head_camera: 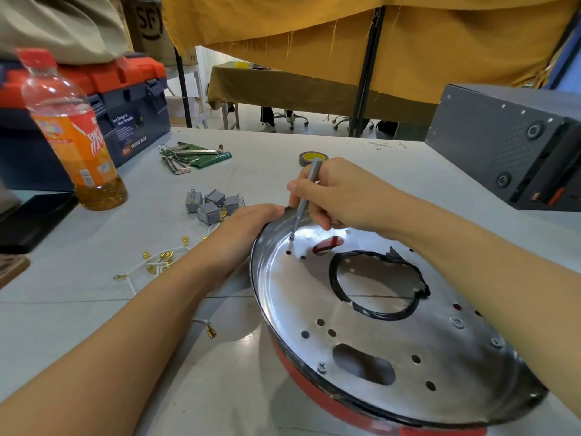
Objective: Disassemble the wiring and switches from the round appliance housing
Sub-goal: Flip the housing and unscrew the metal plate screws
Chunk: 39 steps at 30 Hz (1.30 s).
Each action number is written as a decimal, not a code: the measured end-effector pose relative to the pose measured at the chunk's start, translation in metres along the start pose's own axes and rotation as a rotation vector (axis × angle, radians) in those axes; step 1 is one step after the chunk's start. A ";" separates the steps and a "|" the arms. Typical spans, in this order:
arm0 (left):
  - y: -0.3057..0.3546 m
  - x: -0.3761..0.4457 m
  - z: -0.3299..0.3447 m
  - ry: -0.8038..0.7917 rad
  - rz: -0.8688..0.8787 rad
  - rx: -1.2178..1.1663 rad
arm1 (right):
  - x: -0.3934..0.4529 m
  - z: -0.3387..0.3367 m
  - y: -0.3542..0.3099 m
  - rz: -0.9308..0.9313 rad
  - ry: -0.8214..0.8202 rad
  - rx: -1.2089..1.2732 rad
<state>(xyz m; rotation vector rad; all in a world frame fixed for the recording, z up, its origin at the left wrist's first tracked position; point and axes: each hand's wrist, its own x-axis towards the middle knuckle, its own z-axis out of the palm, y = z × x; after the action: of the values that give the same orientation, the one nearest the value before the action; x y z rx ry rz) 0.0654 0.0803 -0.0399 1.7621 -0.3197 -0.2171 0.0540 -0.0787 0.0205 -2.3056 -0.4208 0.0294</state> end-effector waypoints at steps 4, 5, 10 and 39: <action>0.000 0.000 0.000 0.002 0.008 0.001 | -0.002 -0.002 -0.001 -0.004 -0.053 0.037; 0.000 -0.001 0.000 0.005 0.008 -0.003 | -0.003 -0.004 -0.001 -0.005 -0.072 0.048; 0.000 0.000 0.000 0.001 0.021 0.010 | -0.003 -0.002 0.002 -0.010 -0.062 0.085; 0.001 -0.001 -0.001 -0.009 0.016 0.016 | 0.003 0.000 0.002 -0.022 0.027 0.056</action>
<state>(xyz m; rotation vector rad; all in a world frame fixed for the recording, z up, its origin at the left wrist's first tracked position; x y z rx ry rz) 0.0645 0.0810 -0.0389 1.7744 -0.3426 -0.2117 0.0570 -0.0792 0.0194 -2.2438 -0.4257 -0.0012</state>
